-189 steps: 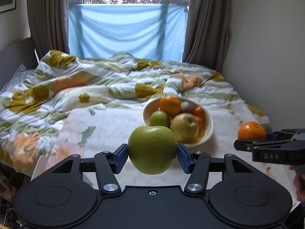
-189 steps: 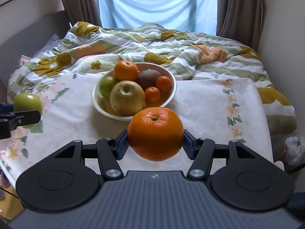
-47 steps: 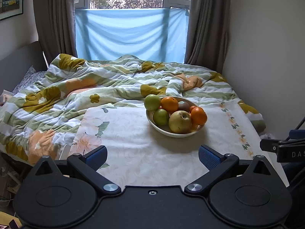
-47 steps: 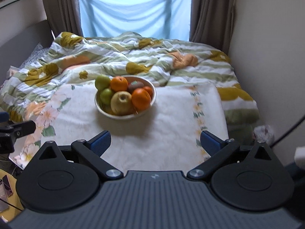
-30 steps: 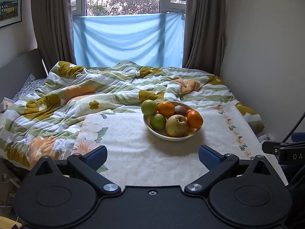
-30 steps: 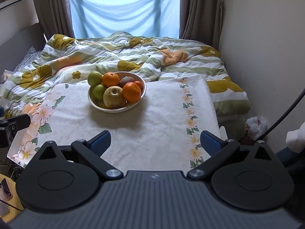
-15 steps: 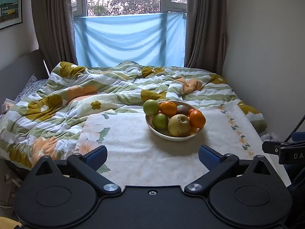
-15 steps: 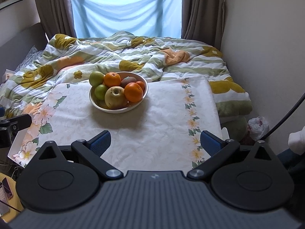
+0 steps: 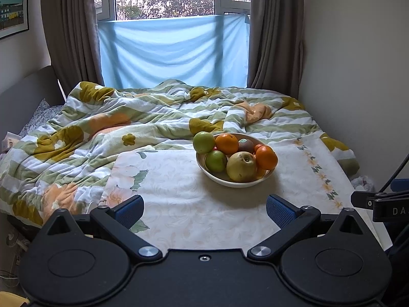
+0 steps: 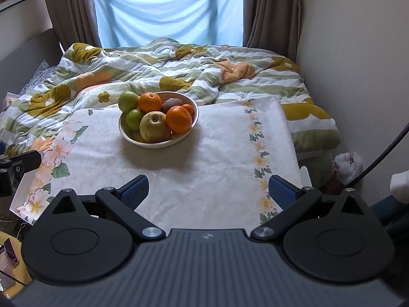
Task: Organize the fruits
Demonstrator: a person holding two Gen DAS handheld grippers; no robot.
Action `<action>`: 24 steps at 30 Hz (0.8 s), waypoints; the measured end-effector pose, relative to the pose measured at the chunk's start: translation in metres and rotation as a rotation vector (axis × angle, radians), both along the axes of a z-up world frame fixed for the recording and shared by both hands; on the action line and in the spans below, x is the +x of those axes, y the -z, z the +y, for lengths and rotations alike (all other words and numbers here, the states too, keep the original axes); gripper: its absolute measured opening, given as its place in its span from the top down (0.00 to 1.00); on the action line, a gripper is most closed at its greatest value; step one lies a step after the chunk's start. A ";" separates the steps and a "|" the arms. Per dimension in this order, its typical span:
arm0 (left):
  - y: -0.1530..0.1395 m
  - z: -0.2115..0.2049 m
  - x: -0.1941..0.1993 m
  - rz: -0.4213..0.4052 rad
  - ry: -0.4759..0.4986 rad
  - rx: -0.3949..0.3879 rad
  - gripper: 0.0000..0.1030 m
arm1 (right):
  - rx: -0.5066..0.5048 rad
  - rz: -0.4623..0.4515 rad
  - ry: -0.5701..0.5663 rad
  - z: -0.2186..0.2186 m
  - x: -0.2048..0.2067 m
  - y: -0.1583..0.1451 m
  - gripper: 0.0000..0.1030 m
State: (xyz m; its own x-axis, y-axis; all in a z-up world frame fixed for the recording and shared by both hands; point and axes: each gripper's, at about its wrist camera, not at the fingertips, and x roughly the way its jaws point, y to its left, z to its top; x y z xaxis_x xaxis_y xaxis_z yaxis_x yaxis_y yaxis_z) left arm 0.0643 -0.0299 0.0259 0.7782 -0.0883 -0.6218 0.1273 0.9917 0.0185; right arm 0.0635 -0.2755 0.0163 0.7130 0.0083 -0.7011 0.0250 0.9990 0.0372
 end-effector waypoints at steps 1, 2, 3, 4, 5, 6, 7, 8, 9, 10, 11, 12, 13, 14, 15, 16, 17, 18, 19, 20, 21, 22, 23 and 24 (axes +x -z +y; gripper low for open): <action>0.000 0.001 0.000 0.001 -0.002 0.000 0.00 | -0.002 -0.001 -0.001 0.000 0.000 0.000 0.00; 0.001 0.001 0.001 0.002 -0.003 -0.001 0.00 | -0.002 0.001 -0.002 0.000 0.001 0.000 0.00; 0.001 0.003 0.001 0.003 -0.003 -0.002 0.00 | -0.003 0.001 -0.002 0.000 0.001 0.000 0.00; 0.001 0.003 0.001 0.003 -0.005 -0.002 0.00 | -0.004 0.000 -0.002 0.000 0.001 -0.001 0.00; 0.001 0.004 0.001 0.002 -0.005 -0.002 0.00 | -0.005 0.001 -0.004 0.000 0.001 0.000 0.00; 0.001 0.005 0.001 0.002 -0.006 -0.003 0.00 | -0.004 0.002 -0.004 0.000 0.001 0.000 0.00; 0.001 0.005 0.001 0.002 -0.007 -0.002 0.00 | -0.004 0.002 -0.003 0.000 0.001 0.000 0.00; 0.002 0.005 0.002 0.002 -0.008 -0.003 0.00 | -0.003 0.002 -0.002 0.001 0.002 0.000 0.00; 0.002 0.006 0.002 0.004 -0.010 -0.005 0.00 | -0.003 0.003 -0.002 0.001 0.002 0.000 0.00; 0.002 0.007 0.002 0.005 -0.010 -0.009 0.00 | -0.003 0.005 -0.002 0.002 0.002 0.001 0.00; 0.002 0.008 0.003 0.006 -0.010 -0.013 0.00 | -0.002 0.004 -0.001 0.002 0.002 0.001 0.00; 0.002 0.008 0.003 0.007 -0.010 -0.016 0.00 | -0.003 0.003 -0.002 0.002 0.003 0.000 0.00; 0.002 0.008 0.003 0.008 -0.011 -0.019 0.00 | -0.003 0.003 -0.002 0.003 0.003 0.001 0.00; 0.002 0.009 0.003 0.008 -0.012 -0.022 0.00 | -0.003 0.004 -0.002 0.002 0.003 0.001 0.00; 0.002 0.010 0.004 0.008 -0.014 -0.024 0.00 | -0.003 0.004 -0.002 0.004 0.004 0.001 0.00; 0.002 0.011 0.004 0.008 -0.016 -0.025 0.00 | -0.003 0.004 -0.001 0.004 0.004 0.001 0.00; 0.002 0.012 0.004 0.007 -0.019 -0.025 0.00 | -0.002 0.004 -0.002 0.004 0.004 0.002 0.00; 0.002 0.012 0.005 0.003 -0.023 -0.022 0.00 | -0.001 0.004 -0.002 0.004 0.004 0.002 0.00; 0.002 0.012 0.005 -0.001 -0.027 -0.016 0.00 | -0.002 0.003 -0.001 0.004 0.004 0.002 0.00; 0.002 0.012 0.005 -0.003 -0.030 -0.008 0.00 | -0.002 0.004 -0.002 0.004 0.004 0.001 0.00; 0.002 0.012 0.005 -0.005 -0.036 0.000 0.00 | -0.002 0.005 -0.003 0.003 0.004 0.001 0.00; 0.002 0.012 0.005 -0.010 -0.043 0.010 0.00 | -0.003 0.005 -0.003 0.004 0.004 0.002 0.00; 0.002 0.012 0.005 -0.013 -0.048 0.019 0.00 | -0.003 0.006 -0.001 0.005 0.005 0.002 0.00; 0.002 0.013 0.004 -0.018 -0.051 0.026 0.00 | -0.004 0.007 -0.001 0.007 0.006 0.003 0.00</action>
